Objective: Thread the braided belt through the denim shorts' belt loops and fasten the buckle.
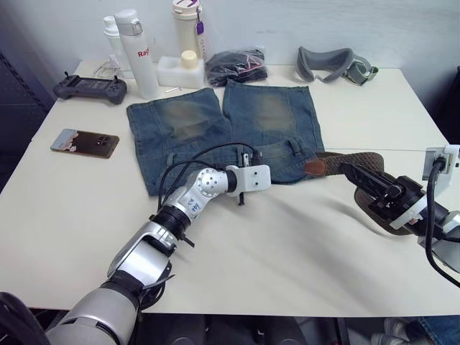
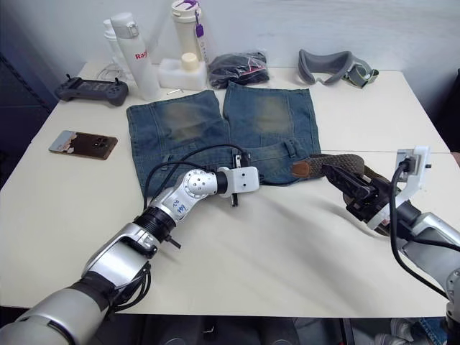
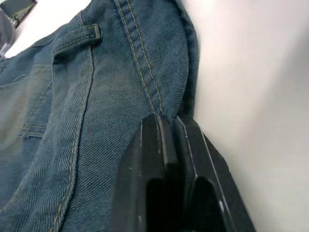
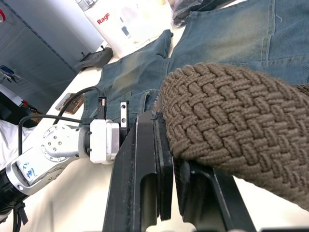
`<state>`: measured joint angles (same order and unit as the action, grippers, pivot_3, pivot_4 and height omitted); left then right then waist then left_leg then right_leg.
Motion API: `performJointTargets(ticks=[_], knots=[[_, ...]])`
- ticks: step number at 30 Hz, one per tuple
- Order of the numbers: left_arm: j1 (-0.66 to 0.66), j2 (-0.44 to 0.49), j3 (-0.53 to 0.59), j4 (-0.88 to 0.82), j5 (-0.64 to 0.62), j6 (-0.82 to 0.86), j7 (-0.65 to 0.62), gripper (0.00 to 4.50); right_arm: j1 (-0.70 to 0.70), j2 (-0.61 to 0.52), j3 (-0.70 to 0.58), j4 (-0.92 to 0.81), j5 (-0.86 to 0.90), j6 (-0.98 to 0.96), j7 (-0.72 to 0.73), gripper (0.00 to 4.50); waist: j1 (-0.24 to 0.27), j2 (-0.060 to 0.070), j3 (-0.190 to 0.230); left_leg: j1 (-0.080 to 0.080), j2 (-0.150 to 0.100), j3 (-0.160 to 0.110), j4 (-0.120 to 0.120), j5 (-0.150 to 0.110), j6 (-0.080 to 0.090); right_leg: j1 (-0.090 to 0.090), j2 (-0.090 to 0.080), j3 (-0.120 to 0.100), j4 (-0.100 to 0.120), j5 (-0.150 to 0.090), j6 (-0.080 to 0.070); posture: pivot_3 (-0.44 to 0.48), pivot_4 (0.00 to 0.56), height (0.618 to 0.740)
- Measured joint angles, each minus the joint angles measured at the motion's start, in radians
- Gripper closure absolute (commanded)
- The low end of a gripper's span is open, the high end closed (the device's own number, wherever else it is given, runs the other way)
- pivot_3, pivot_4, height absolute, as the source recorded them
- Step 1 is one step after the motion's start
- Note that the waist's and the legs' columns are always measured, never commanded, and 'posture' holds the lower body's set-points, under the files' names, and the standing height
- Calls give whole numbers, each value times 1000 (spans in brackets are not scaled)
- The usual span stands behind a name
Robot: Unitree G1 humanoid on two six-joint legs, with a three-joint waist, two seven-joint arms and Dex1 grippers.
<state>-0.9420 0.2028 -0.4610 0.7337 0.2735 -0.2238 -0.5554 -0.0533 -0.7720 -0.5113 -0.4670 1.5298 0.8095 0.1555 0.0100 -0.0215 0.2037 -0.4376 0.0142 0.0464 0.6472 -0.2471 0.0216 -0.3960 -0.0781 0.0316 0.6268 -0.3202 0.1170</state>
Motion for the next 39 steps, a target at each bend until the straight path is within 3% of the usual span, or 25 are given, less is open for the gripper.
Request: performJointTargets(ticks=[3, 9, 12, 15, 21, 26, 31, 39], knots=[[58, 42, 22, -122, -53, 31, -125, 4466, -15, -49, 2, 7, 0, 20, 14, 4500, -12, 2, -1, 0, 0, 0, -2, 0, 0, -1, 0, 0, 1, 0, 0, 0, 150, 735], [270, 200, 7, -576, -153, 190, -407, 4466, -2, -174, -7, 49, 60, 113, 2, 4500, -12, 4, -2, 0, 1, 0, -2, 1, -1, 0, 0, 0, 1, -1, -1, 0, 150, 735], [333, 210, 7, -709, -184, 295, -462, 4466, 5, -191, -7, 49, 101, 133, -23, 4500, -3, 5, -2, 0, 0, -1, 0, 2, 0, 2, -1, 0, -1, 0, -1, 0, 150, 735], [339, 192, -2, -734, -185, 339, -462, 4466, 24, -201, -8, 48, 124, 136, -45, 4500, 6, 5, -2, 1, -1, -1, 1, 1, 1, 3, -1, 0, -1, 0, -1, 0, 150, 735], [338, 171, -4, -778, -237, 495, -496, 2001, 49, -213, -8, 48, 161, 155, -83, 4500, 8, 5, -2, 0, 0, -1, 1, 2, 1, 2, 0, -1, 0, 0, 0, 0, 150, 735], [282, 214, 120, -844, -380, 728, -542, 28, 36, -213, 7, 106, 116, 155, -102, 4500, 0, 5, -2, 1, 0, -2, 2, 3, 1, 2, 1, -1, 1, 0, 0, 0, 150, 735], [197, 247, 269, -843, -467, 863, -504, 28, -23, -188, 73, 192, 30, 157, -66, 4500, -10, 5, -2, 0, -1, -2, 1, 3, 0, 2, 2, -2, 1, -1, 0, 0, 150, 735], [208, 283, 323, -872, -524, 952, -439, 28, -137, -126, 156, 312, -55, 183, 30, 4500, -12, 5, -2, 1, 0, -2, 1, 4, -1, 1, 3, -1, 2, 0, 0, 0, 150, 735]])
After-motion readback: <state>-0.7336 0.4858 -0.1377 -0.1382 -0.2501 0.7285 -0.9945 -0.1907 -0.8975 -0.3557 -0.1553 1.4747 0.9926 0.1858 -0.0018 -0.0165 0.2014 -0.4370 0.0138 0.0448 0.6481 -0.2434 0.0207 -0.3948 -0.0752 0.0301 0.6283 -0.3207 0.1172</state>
